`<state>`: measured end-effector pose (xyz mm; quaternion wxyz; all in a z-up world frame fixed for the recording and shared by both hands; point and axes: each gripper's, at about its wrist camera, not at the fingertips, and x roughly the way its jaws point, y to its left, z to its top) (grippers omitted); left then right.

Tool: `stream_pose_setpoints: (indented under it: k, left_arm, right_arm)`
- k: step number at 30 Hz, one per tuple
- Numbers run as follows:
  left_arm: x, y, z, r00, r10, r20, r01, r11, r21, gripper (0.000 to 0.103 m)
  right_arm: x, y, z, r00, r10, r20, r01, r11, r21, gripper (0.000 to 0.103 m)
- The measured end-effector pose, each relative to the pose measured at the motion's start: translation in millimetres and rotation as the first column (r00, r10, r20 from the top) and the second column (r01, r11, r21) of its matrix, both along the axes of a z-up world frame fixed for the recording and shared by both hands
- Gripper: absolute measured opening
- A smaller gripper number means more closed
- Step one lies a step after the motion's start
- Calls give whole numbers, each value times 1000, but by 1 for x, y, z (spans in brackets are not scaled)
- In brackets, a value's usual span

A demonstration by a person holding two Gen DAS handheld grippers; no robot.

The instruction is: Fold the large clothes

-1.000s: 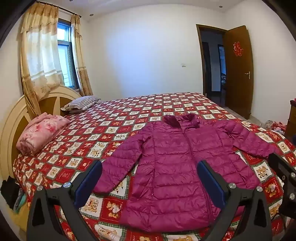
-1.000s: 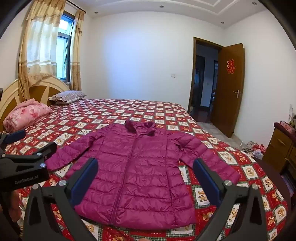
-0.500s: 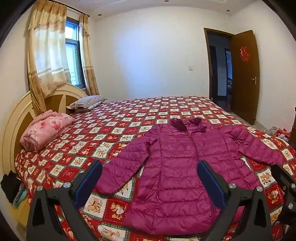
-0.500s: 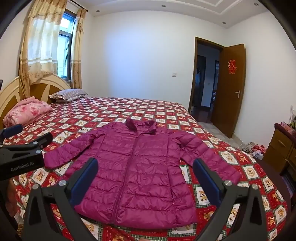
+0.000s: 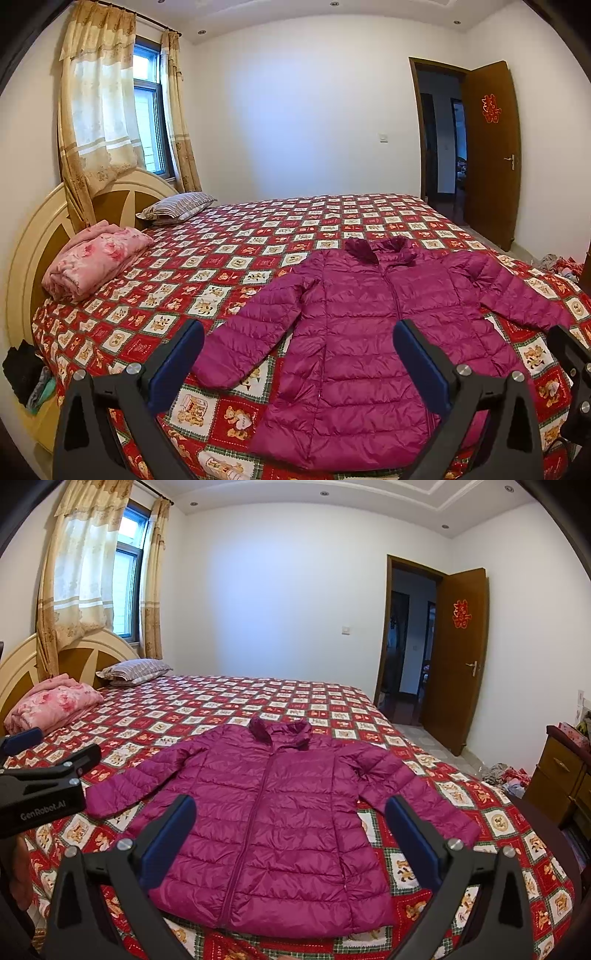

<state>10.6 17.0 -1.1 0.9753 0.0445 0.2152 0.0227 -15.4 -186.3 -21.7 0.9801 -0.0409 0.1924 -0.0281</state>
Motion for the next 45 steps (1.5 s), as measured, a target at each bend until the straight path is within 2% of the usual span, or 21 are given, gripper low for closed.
stream_pose_setpoints:
  k: [45]
  left_arm:
    - [2, 2, -7, 1000, 6, 4, -6, 1000, -9, 102]
  right_arm:
    - [0, 1, -1, 1000, 9, 2, -9, 1000, 1, 103]
